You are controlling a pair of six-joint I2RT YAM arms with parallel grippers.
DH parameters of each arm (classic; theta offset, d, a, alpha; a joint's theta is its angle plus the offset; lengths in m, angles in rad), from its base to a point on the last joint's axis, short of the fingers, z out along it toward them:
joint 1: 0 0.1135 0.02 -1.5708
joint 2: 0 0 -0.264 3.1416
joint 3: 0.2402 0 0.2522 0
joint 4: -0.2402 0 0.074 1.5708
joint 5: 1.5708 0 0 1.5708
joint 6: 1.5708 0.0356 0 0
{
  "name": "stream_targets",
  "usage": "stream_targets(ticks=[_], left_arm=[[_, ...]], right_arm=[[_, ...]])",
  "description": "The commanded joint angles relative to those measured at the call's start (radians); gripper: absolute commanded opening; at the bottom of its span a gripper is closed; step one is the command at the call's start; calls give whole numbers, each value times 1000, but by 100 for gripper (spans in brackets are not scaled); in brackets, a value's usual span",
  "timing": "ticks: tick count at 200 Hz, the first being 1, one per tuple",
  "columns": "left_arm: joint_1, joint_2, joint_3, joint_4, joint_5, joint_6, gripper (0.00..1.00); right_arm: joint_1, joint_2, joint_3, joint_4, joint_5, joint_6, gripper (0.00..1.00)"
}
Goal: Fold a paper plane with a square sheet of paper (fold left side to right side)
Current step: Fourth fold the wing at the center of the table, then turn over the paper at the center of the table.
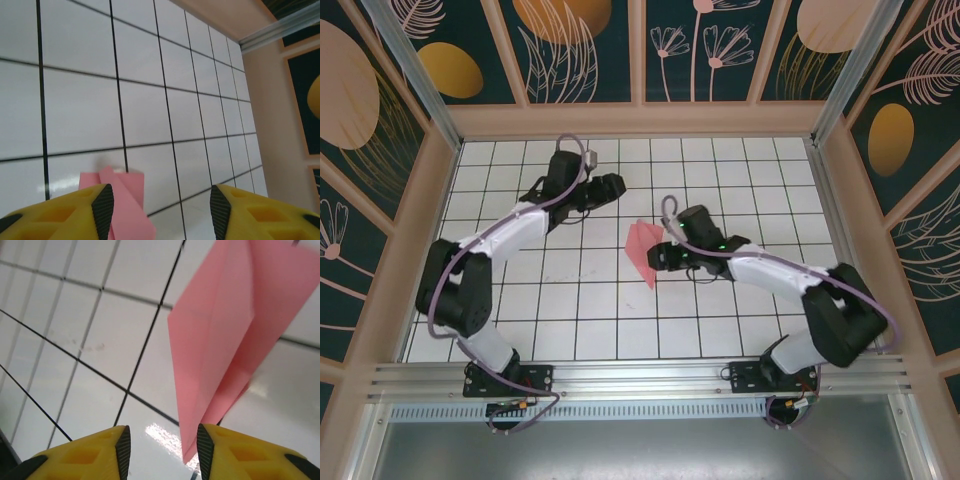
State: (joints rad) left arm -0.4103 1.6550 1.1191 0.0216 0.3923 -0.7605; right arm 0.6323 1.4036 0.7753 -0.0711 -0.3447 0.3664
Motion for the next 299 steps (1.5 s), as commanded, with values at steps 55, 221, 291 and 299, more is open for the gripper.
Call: stream_targets(ticks=[55, 221, 291, 299], left_arm=[[-97, 149, -159, 200, 106, -120, 54], [-114, 263, -81, 158, 75, -123, 51], [-117, 268, -77, 153, 75, -123, 51], [-119, 270, -74, 153, 77, -124, 51]], right_arm=[[-240, -104, -232, 348, -257, 139, 47], [-153, 387, 85, 333, -286, 124, 43], [-155, 420, 94, 311, -264, 108, 9], [-157, 418, 93, 305, -258, 105, 7]])
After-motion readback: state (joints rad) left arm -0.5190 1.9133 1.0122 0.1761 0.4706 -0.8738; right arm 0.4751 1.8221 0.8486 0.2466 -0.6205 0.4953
